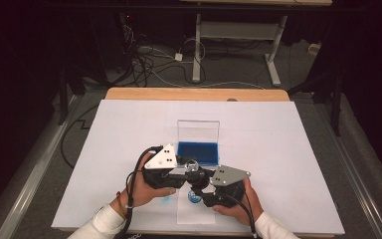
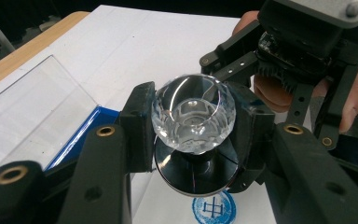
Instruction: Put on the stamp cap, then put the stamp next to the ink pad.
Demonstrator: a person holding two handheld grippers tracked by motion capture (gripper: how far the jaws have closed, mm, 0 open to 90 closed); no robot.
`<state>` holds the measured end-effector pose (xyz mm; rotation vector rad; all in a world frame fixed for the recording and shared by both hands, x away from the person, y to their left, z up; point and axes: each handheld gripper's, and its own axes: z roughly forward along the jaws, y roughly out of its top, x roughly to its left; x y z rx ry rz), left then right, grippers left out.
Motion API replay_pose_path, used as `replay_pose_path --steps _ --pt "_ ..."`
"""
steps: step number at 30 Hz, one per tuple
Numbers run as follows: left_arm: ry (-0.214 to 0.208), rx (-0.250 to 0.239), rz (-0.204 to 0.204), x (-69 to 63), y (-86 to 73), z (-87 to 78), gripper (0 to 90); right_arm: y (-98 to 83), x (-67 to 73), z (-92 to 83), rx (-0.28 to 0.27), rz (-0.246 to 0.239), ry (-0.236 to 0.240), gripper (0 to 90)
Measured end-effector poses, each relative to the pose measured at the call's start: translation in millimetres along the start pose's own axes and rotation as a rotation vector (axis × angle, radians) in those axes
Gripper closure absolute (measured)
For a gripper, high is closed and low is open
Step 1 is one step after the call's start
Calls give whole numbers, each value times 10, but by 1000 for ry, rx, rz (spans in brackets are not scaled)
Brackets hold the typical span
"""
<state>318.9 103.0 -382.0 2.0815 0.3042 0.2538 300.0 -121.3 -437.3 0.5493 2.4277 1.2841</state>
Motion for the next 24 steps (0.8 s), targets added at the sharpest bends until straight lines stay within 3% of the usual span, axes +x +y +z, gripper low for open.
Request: replay_pose_path --steps 15,21,24 --pt "-34 -29 -8 -49 -31 117 545 -28 3 20 6 20 10 389" --pt "-64 -88 -63 -12 -83 116 545 -46 -7 -25 -14 43 9 389" --pt "-72 -95 -75 4 -98 105 544 -39 -5 -54 -19 37 0 390"
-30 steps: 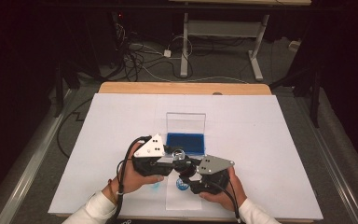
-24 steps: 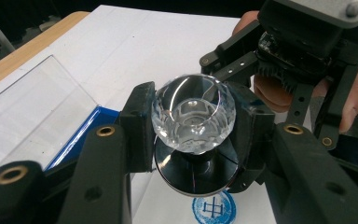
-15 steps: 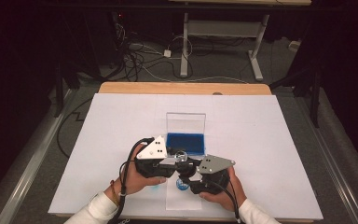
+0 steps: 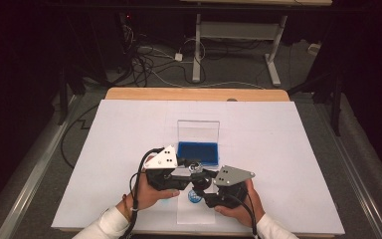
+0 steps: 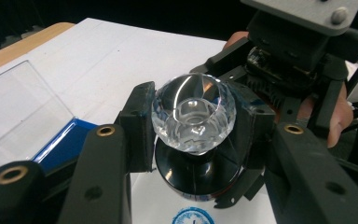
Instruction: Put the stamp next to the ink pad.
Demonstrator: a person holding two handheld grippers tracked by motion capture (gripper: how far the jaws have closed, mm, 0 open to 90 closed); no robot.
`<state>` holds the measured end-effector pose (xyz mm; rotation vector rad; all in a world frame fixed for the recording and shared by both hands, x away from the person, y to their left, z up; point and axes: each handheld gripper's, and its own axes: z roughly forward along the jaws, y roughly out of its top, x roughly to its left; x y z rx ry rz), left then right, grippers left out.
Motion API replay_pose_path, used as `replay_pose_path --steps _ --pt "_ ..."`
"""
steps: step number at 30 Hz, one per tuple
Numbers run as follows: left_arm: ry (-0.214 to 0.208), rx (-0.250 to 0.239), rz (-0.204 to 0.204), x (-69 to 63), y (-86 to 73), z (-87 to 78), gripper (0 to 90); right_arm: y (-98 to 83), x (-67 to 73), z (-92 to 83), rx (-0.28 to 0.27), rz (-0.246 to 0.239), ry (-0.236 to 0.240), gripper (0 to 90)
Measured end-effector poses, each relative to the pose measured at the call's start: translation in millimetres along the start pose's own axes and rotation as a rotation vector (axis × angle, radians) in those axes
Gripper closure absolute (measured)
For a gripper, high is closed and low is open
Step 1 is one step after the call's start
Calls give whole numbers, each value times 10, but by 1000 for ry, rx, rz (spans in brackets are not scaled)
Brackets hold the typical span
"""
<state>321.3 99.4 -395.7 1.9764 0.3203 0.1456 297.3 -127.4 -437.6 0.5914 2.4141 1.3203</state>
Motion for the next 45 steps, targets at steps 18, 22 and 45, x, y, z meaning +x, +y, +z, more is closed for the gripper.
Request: replay_pose_path --steps 18,22,45 --pt "-19 -40 -45 -11 -50 -12 545 30 29 -62 7 1 -12 391" --pt "-4 -43 -43 -44 -62 9 545 32 30 -59 8 18 -11 391" --pt "-77 10 -21 -119 -46 86 542 42 115 -50 55 -89 -47 391"
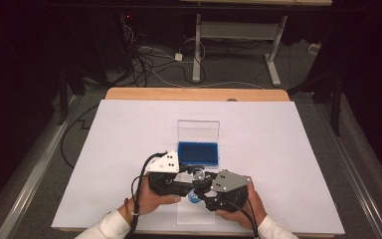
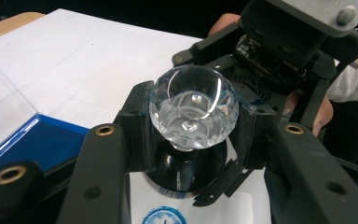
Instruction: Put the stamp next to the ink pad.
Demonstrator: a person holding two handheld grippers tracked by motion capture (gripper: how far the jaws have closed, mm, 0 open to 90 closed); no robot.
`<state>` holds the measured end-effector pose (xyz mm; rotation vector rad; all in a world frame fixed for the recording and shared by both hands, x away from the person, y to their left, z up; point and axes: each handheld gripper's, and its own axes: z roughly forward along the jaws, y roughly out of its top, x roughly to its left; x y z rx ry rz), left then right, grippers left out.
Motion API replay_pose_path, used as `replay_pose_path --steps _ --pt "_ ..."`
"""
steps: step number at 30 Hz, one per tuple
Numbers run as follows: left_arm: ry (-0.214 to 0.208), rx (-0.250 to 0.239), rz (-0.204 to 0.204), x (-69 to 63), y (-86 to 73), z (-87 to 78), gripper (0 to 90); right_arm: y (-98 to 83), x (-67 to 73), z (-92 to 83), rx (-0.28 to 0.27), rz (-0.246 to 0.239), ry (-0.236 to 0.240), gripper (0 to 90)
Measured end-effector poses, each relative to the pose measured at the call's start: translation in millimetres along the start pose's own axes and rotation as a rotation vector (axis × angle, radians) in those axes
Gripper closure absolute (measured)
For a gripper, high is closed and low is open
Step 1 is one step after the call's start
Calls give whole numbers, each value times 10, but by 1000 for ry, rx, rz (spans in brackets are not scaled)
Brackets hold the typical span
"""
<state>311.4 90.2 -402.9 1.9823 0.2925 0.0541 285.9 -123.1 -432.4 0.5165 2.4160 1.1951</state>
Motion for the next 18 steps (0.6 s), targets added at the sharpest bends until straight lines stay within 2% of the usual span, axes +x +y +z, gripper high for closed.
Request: replay_pose_path --steps 1,7,11,15,18 --pt "2 7 10 -17 9 8 542 0 7 6 2 -5 -3 390" --pt "3 12 -4 1 6 1 542 -6 4 9 -14 -5 2 390" --pt "29 33 9 -13 11 16 542 -35 -16 43 -10 -13 8 387" --pt "41 35 22 -30 32 3 542 -47 -25 55 -28 -1 10 385" --pt "40 24 15 -23 41 -23 541 -56 -42 47 -47 16 19 384"
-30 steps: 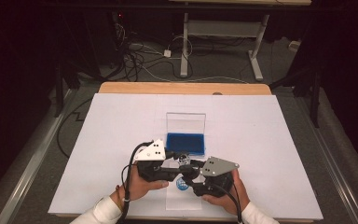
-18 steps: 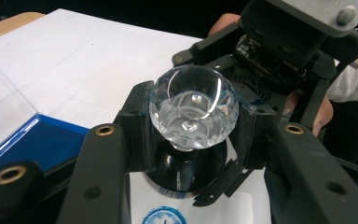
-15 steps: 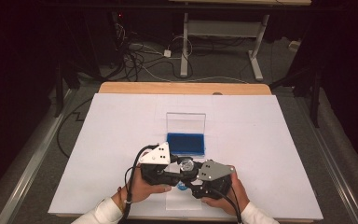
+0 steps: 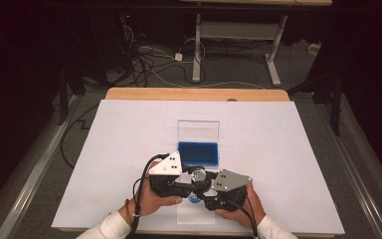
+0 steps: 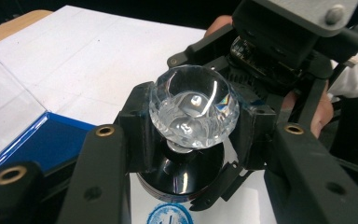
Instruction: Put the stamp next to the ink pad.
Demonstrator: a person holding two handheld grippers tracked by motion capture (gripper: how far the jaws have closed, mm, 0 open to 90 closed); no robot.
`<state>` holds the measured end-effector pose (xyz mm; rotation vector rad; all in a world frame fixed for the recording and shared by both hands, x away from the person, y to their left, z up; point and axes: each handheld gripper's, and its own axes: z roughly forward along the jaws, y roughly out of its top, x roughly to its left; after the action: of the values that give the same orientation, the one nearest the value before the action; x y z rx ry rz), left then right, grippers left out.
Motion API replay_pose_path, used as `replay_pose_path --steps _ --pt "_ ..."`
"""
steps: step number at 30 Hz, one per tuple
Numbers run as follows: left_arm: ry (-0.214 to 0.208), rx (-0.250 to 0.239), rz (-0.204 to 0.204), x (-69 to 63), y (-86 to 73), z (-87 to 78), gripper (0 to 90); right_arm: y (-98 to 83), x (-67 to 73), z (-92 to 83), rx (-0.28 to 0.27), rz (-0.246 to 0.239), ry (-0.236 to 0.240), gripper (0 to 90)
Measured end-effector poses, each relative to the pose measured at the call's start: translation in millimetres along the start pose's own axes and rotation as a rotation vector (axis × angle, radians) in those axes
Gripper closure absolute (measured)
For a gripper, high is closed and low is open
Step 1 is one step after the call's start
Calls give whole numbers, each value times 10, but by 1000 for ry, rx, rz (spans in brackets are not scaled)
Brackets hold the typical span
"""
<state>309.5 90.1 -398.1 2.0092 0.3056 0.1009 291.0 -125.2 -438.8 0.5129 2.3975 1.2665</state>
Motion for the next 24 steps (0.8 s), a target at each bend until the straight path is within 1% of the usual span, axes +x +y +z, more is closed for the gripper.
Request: replay_pose_path --steps 1,3,5,7,8,9,10,11,12,13,14,15,16,17,18,19,20,21,22,24 --pt "2 -5 0 1 3 -7 542 -2 -5 -2 -1 2 -7 384" --pt "-6 -14 -6 8 9 -23 542 -11 -19 0 -2 12 -5 384" --pt "-3 -10 -2 0 12 -24 542 -17 -24 11 1 15 3 385" --pt "-9 -10 -3 -3 11 -18 542 -15 -18 14 1 13 8 385" --pt "2 -3 -2 -6 12 -10 542 -12 -13 15 2 11 13 386" --pt "-2 -2 -8 -2 6 -1 542 -10 -6 13 2 3 16 386" --pt "-18 -8 -17 5 -7 5 542 -7 1 10 -4 2 14 386" --pt "-17 -16 -23 8 -15 4 543 -2 6 2 -6 -1 1 387" --pt "-24 -20 -29 17 -14 4 543 -1 3 -5 -10 0 3 387" --pt "-31 -34 -38 25 -15 0 543 -1 -1 -11 -14 0 8 388" --pt "-42 -55 -50 34 -21 -5 543 -1 3 -20 -25 -1 1 388" --pt "-51 -59 -54 39 -21 -3 543 3 3 -30 -37 6 8 387" --pt "-51 -58 -51 38 -20 2 543 9 3 -32 -36 7 15 388" --pt "-61 -79 -69 46 -31 2 543 8 8 -31 -36 4 6 388" --pt "-80 -106 -98 67 -52 0 544 3 1 -40 -48 10 13 388" --pt "-91 -117 -116 88 -68 0 544 4 -9 -55 -56 12 20 389" --pt "-91 -117 -116 88 -68 0 544 8 -9 -64 -51 8 11 389" --pt "-117 -139 -150 132 -95 -11 544 1 -12 -77 -58 10 12 389" --pt "-127 -144 -160 146 -104 -12 544 -1 -12 -84 -62 14 13 390" --pt "-121 -144 -154 145 -102 -21 543 6 -10 -103 -55 6 6 390"
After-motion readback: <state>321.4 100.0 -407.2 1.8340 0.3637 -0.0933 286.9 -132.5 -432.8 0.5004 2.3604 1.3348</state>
